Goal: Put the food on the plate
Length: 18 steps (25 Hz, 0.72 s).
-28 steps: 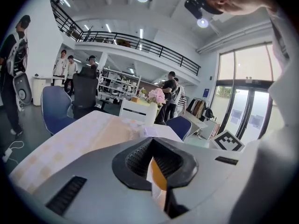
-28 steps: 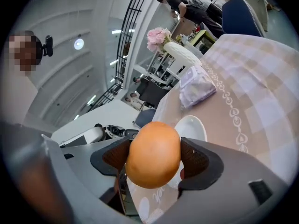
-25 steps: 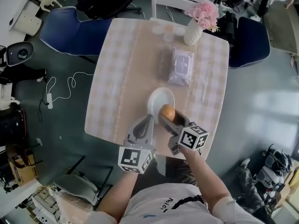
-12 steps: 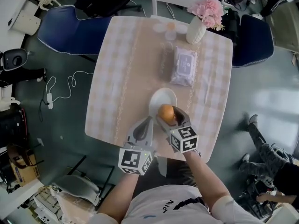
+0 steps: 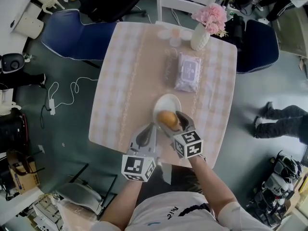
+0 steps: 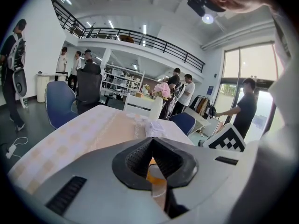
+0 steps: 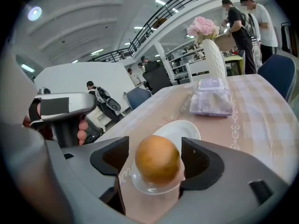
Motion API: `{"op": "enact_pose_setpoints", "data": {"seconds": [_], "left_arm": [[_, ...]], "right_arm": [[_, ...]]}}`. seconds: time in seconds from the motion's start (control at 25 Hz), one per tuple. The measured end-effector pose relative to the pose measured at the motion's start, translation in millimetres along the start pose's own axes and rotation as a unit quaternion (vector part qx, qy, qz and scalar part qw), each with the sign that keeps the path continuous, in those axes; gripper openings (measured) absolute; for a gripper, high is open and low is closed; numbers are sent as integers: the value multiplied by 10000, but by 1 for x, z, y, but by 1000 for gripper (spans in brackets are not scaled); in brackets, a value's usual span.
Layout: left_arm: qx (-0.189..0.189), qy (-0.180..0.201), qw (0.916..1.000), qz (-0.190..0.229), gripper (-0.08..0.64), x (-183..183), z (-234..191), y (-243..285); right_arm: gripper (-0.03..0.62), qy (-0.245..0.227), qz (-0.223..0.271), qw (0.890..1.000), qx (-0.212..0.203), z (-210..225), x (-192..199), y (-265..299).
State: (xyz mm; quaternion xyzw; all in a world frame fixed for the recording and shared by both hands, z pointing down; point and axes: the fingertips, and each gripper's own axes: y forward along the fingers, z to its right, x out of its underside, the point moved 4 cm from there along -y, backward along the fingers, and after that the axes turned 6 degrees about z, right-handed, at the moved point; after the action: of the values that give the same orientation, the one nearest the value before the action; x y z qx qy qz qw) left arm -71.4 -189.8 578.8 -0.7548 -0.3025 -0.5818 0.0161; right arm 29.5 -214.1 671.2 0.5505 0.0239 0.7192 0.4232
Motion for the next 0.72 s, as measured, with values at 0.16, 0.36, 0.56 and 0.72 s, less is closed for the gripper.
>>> {"op": "enact_pose_setpoints", "data": {"seconds": [0.16, 0.36, 0.56, 0.72], "left_arm": [[8, 3, 9999, -113, 6, -4, 14, -22], [301, 159, 9992, 210, 6, -23, 25, -20], [452, 288, 9979, 354, 6, -41, 39, -47], [528, 392, 9967, 473, 6, -54, 52, -73]], "right_arm": [[318, 0, 79, 10000, -3, -19, -9, -31], [316, -275, 740, 9968, 105, -26, -50, -58], [213, -321, 1292, 9910, 165, -52, -76, -94], [80, -48, 1701, 9852, 218, -69, -88, -126]]}}
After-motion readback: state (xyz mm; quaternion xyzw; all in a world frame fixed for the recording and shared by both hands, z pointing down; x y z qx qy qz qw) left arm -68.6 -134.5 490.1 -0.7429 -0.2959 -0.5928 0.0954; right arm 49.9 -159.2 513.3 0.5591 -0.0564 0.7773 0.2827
